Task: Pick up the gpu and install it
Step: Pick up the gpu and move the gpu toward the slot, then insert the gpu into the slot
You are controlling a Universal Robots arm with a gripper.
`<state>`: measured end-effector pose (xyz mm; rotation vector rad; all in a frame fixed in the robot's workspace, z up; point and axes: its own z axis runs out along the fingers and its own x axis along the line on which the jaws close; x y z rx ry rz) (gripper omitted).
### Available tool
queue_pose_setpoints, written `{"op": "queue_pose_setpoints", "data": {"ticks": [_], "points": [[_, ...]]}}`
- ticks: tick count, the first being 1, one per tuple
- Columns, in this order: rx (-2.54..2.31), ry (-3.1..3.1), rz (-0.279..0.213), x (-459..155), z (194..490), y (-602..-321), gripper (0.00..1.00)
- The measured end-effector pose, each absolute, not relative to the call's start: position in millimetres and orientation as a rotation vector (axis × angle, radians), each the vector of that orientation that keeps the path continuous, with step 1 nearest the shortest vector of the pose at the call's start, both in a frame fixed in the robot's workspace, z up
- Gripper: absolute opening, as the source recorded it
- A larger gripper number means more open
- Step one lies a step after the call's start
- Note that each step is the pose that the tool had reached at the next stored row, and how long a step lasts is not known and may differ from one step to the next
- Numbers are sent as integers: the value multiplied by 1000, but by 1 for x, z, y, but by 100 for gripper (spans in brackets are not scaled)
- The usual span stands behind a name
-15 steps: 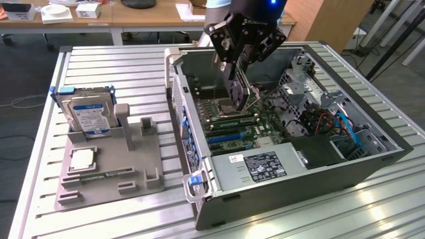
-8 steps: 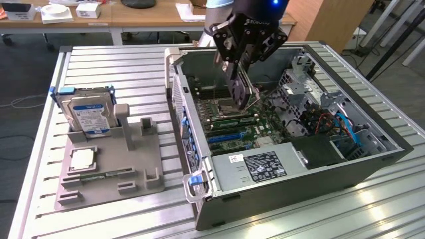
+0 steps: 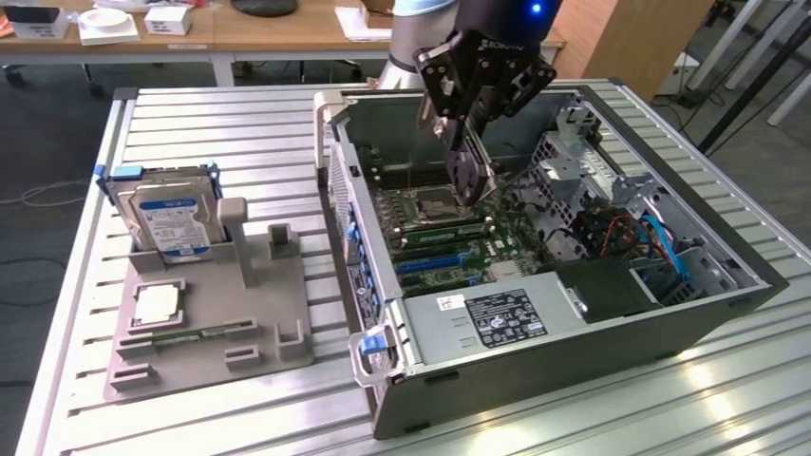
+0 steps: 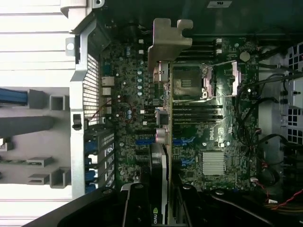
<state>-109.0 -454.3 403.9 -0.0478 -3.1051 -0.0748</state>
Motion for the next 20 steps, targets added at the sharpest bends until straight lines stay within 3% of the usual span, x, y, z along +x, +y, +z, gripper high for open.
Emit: {"op": "queue_pose_setpoints", "data": {"ticks": [20], "points": [[-48,-3105,-74,-80,395,-447,27]]}}
